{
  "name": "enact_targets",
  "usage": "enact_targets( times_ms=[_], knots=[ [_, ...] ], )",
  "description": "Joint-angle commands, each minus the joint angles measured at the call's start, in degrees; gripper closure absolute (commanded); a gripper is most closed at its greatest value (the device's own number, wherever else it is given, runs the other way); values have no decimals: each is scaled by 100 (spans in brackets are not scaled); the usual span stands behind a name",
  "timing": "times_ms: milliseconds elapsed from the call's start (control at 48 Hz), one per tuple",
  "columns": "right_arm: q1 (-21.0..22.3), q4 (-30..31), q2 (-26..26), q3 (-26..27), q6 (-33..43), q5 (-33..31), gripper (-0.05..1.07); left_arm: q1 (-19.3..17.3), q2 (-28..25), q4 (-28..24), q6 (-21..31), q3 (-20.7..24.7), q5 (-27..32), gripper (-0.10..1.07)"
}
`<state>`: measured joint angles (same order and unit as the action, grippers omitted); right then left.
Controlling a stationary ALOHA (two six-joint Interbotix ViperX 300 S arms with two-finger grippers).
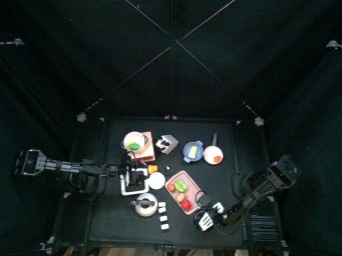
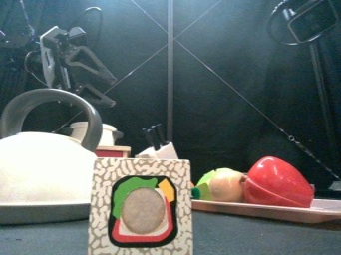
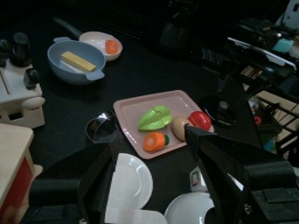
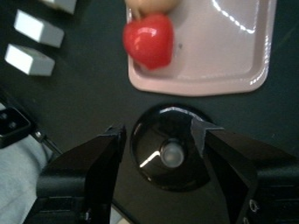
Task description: Grab bowl
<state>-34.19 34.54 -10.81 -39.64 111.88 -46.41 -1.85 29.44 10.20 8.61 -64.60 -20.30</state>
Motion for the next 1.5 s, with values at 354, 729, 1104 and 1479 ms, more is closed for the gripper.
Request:
enact_targets(
  times_ms=[354, 729, 1104, 1479],
  knots=[
    [1995, 378, -1020, -422, 0, 387, 10, 9, 0, 0, -9, 70, -62, 4],
    [3428, 510, -1011, -580, -606, 879, 10, 9, 0, 0, -9, 62, -53, 4],
    [5089, 185, -598, -1002, -650, 1898, 10, 9, -9, 0, -18, 53, -53, 4],
    [5511, -272, -132, -914, -659, 2197, 21, 9, -9, -9, -26, 53, -53, 4]
  ],
)
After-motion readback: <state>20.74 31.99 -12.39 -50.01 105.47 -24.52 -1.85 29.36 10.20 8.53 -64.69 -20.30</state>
